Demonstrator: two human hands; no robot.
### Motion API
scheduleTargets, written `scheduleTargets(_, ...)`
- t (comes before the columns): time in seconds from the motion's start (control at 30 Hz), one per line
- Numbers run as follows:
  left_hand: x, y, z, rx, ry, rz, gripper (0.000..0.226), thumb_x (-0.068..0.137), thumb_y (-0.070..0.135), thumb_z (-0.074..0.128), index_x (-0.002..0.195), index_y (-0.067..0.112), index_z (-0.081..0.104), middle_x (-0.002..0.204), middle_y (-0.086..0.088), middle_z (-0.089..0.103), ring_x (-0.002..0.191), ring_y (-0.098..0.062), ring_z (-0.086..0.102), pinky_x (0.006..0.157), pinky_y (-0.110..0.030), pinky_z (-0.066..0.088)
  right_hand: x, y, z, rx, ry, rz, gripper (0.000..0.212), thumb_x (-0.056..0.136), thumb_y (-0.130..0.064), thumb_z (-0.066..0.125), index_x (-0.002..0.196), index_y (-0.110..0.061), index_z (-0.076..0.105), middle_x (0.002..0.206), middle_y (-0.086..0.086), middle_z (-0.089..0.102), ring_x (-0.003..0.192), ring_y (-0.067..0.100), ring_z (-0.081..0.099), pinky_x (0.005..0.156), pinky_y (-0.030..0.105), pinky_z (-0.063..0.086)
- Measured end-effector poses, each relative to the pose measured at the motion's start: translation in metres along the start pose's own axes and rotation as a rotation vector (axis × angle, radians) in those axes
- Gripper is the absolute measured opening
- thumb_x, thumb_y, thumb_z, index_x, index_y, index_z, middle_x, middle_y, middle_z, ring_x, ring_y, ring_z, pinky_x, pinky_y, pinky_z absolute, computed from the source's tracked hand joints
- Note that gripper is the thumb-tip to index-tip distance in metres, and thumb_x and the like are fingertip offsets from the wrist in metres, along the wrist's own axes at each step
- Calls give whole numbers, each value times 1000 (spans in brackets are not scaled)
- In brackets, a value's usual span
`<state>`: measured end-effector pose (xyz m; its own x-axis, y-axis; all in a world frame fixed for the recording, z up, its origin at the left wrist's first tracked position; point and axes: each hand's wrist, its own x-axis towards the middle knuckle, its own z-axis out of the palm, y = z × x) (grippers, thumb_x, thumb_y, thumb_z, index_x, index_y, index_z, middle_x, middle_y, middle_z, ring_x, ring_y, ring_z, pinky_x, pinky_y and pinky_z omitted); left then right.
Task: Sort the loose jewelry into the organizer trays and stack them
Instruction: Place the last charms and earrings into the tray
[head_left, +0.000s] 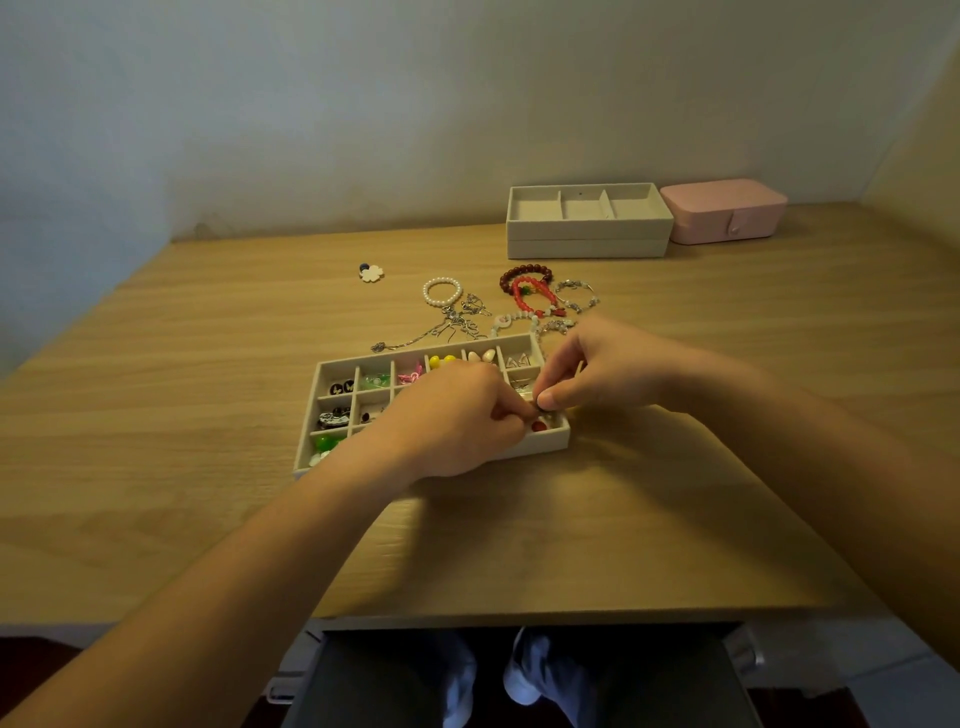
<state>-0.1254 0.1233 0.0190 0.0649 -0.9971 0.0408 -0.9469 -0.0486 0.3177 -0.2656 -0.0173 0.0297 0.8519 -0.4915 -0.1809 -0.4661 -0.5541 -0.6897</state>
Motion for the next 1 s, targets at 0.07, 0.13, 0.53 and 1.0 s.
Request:
scheduleTargets(0.07, 1, 0, -2, -2, -12, 3, 26, 93, 33, 58, 109, 44, 76, 92, 6, 70, 88, -15, 62, 79, -34, 52, 1, 0, 2, -23, 63, -16, 5, 84, -19, 81, 87, -23, 81, 78, -11, 74, 78, 4, 66, 67, 17, 46)
scheduleTargets(0.13, 1, -1, -3, -25, -26, -2, 27, 92, 31, 58, 109, 43, 76, 97, 7, 74, 96, -16, 64, 84, -33, 52, 1, -1, 3, -67, 103, -35, 5, 83, -18, 82, 84, -23, 81, 77, -11, 73, 75, 2, 65, 63, 14, 45)
scheduleTargets(0.53, 3, -3, -3, -91, -62, -11, 27, 93, 27, 58, 108, 40, 77, 83, 7, 75, 74, -10, 64, 67, -28, 52, 3, -8, 4, -193, 68, -41, 8, 81, -22, 84, 78, -23, 77, 73, -12, 69, 71, 4, 62, 60, 19, 46)
scheduleTargets(1.0, 6, -30, -25, -364, 198, -161, 19, 96, 22, 61, 94, 27, 78, 75, 5, 70, 62, -7, 54, 50, -13, 41, 15, -19, -2, -133, 96, -71, 7, 94, -24, 69, 91, -20, 73, 85, -3, 69, 76, 9, 64, 60, 18, 49)
